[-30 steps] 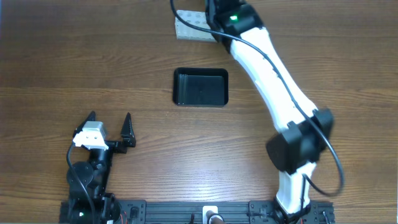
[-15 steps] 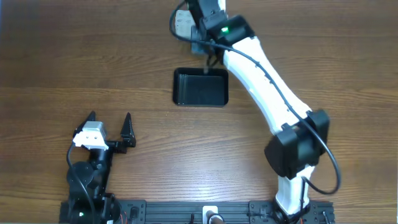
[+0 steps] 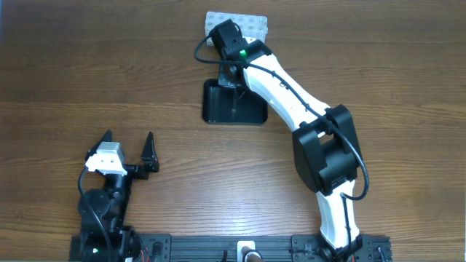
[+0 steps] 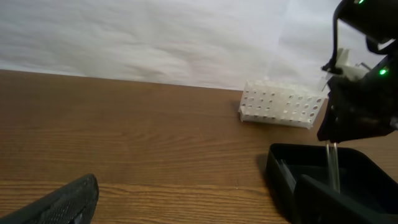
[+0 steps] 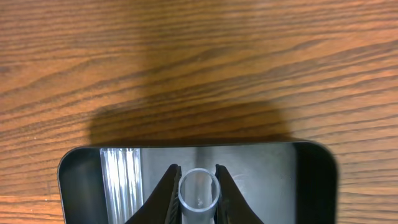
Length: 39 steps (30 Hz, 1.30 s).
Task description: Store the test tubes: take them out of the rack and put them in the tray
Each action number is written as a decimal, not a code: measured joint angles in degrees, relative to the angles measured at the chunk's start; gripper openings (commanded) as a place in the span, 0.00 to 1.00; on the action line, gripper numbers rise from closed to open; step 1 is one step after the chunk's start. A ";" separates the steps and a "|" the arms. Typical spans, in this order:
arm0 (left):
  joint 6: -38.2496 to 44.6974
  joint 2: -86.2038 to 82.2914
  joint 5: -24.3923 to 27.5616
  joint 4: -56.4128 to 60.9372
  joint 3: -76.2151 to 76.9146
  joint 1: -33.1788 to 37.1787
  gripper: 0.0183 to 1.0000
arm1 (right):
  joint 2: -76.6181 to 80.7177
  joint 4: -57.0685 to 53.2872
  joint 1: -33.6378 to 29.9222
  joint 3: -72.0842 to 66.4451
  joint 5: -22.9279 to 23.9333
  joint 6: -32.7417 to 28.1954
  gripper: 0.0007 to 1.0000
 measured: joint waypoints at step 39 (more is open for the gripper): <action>-0.02 0.00 0.00 0.00 0.00 0.00 1.00 | -0.85 1.03 2.10 -0.28 2.25 -3.50 0.91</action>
